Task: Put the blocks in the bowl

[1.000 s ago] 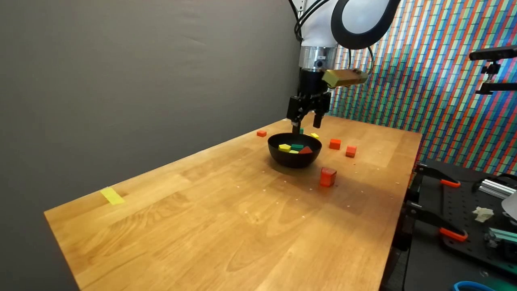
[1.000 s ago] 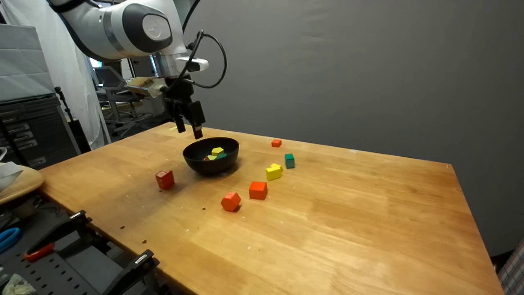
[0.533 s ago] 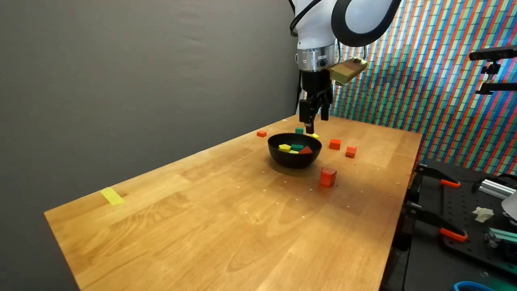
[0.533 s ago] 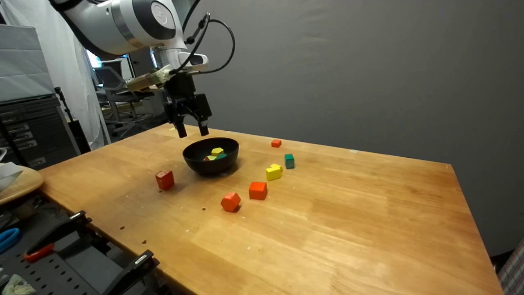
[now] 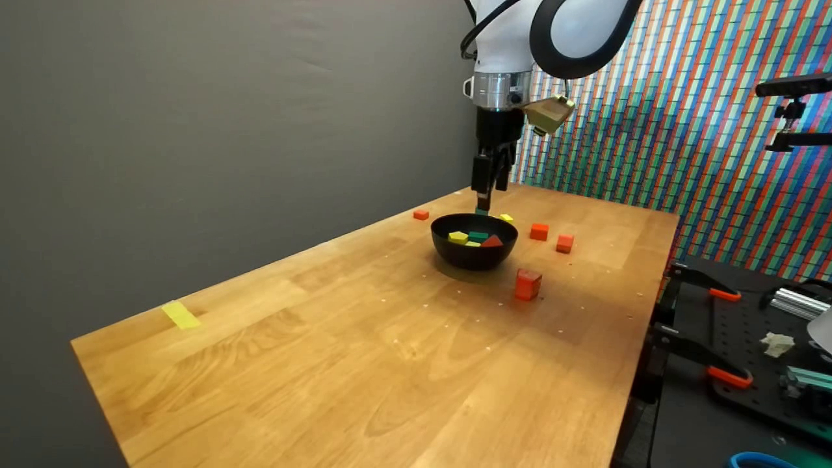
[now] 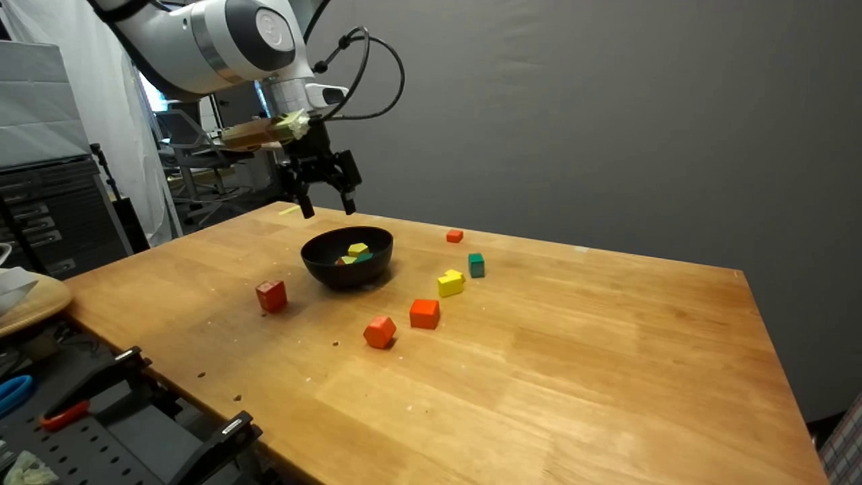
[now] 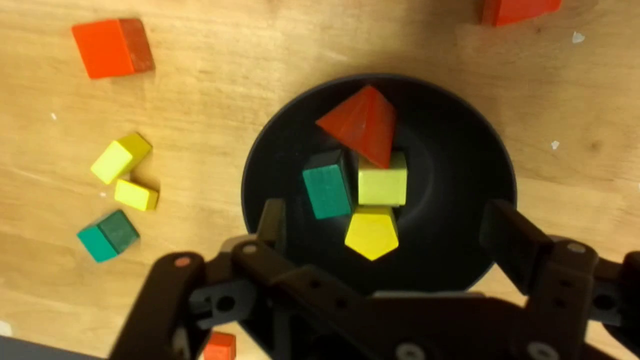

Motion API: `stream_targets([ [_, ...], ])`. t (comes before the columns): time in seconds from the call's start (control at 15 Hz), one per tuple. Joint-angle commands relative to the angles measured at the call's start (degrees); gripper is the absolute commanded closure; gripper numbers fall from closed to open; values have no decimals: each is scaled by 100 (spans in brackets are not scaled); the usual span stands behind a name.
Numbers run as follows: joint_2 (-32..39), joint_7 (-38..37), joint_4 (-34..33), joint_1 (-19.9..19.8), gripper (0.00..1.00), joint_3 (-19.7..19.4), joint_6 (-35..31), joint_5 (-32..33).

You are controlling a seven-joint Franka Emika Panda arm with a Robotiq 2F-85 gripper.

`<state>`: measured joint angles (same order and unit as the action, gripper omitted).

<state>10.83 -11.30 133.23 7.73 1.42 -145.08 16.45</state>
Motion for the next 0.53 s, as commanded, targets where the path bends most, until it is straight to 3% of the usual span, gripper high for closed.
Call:
stream_targets([
  [0.0, 489, 934, -771, -352, 0, -37, -34, -345],
  [0.47, 2261, 865, -3025, -436, 0, -246, 731, -375],
])
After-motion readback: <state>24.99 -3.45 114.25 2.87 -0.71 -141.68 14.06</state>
